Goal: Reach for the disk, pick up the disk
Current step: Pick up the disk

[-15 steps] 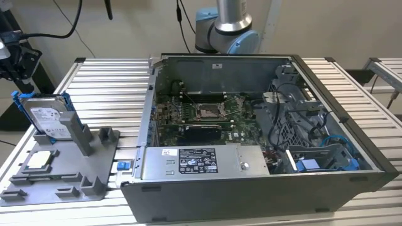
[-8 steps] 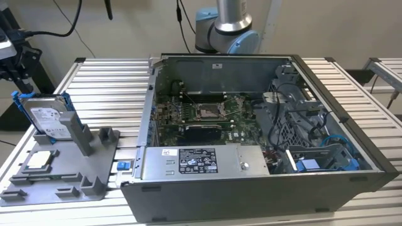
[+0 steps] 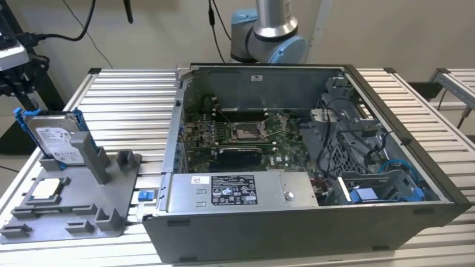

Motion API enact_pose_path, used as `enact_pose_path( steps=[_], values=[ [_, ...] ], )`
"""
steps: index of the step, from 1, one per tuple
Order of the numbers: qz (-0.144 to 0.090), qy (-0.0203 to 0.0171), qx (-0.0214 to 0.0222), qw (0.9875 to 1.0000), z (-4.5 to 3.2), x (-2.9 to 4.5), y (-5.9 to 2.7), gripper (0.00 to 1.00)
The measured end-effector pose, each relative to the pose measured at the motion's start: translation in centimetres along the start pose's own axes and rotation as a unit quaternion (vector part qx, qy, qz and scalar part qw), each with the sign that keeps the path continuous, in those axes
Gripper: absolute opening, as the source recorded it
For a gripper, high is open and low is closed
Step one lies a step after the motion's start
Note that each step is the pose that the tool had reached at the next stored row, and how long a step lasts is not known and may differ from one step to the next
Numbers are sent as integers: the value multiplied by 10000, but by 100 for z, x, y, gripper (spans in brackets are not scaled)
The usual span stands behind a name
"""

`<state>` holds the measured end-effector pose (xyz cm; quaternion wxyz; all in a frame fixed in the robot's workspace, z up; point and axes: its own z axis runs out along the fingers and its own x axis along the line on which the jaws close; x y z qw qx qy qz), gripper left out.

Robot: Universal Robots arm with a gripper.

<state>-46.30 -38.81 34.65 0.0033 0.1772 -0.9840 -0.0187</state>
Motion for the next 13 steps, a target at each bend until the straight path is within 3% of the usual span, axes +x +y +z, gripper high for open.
enact_pose_path(
  steps=[3,7,13],
  values=[
    [-272,11,0,9996,3,0,0,0],
    [-623,24,0,9981,7,0,0,0],
    [-1152,44,0,9933,12,0,1,0]
  ],
)
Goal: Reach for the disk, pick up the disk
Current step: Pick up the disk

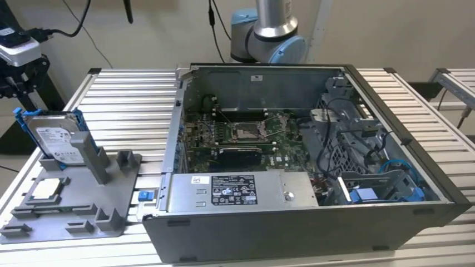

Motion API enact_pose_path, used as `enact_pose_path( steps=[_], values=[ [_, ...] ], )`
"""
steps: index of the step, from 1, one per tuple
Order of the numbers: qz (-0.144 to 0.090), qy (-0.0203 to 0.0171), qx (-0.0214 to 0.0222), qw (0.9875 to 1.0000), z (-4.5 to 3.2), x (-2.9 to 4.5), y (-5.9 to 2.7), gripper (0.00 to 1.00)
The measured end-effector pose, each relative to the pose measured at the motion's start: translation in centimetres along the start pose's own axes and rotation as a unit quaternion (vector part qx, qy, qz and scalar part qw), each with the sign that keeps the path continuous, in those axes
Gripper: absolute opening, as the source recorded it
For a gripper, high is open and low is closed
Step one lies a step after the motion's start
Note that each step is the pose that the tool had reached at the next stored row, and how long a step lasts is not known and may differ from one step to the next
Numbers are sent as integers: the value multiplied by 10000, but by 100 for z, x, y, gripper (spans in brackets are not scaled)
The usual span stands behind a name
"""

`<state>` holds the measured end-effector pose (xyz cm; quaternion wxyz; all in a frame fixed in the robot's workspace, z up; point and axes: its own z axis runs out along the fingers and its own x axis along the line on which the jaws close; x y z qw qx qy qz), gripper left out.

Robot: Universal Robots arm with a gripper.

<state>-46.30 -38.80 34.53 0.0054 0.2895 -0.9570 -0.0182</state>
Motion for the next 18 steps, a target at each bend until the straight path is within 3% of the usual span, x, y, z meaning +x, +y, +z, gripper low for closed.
enact_pose_path(
  steps=[5,9,14,18],
  values=[
    [-454,17,0,9990,4,0,-1,0],
    [-821,31,0,9966,6,0,-1,0],
    [-1268,48,0,9919,10,0,-1,0],
    [-1631,61,0,9866,14,-1,0,0]
  ],
)
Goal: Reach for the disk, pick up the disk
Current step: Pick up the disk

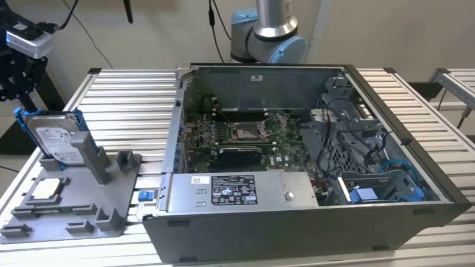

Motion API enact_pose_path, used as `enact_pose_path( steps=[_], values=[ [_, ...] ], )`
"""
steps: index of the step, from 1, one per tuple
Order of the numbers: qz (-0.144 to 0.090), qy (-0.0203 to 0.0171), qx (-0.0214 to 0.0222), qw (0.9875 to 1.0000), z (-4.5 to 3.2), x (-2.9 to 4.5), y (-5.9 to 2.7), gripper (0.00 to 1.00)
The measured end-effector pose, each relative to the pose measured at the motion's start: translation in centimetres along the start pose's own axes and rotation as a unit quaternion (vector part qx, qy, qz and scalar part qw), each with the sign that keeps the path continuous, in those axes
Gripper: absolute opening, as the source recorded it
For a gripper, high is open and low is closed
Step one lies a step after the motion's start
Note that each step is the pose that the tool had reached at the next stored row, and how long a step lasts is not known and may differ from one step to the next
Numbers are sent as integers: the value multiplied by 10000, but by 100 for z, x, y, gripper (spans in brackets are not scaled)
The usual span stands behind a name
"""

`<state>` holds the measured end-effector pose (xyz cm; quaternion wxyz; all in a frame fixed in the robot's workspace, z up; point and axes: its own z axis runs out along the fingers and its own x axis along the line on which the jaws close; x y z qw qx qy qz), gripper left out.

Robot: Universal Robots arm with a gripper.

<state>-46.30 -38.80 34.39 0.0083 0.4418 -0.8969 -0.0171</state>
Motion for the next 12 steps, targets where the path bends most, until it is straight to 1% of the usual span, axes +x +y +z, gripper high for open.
enact_pose_path(
  steps=[3,6,9,12],
  values=[
    [-276,10,0,9996,4,-1,0,0],
    [-539,21,0,9985,10,-1,0,0],
    [-817,31,0,9967,21,-1,0,0],
    [-1082,37,8,9941,26,-1,0,0]
  ],
)
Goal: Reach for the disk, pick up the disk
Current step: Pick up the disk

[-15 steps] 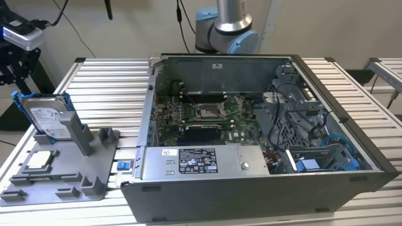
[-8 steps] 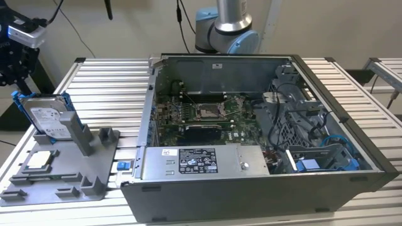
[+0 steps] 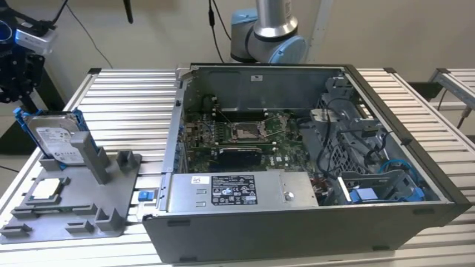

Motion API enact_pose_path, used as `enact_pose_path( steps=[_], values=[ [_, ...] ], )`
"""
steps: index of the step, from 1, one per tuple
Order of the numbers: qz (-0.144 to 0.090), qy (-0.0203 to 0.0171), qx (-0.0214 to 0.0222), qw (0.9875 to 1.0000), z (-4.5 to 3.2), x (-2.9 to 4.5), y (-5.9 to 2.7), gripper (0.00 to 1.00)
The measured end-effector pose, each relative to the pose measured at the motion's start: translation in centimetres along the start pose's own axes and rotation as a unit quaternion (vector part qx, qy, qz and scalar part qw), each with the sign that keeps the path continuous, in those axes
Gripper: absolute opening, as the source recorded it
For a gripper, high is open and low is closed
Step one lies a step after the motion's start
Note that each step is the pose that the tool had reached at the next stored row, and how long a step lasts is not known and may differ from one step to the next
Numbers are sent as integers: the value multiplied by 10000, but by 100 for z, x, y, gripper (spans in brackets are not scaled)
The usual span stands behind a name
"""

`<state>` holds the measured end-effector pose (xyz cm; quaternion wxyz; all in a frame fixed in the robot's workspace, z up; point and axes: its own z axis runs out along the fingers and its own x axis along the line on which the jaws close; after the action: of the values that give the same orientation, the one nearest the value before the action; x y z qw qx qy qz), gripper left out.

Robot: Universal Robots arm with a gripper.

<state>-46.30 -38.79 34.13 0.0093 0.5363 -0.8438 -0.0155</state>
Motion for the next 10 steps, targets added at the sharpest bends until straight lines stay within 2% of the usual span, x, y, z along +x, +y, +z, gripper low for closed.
enact_pose_path(
  steps=[5,10],
  values=[
    [-362,10,3,9993,2,-2,0,0],
    [-782,26,3,9969,2,-3,1,0]
  ],
)
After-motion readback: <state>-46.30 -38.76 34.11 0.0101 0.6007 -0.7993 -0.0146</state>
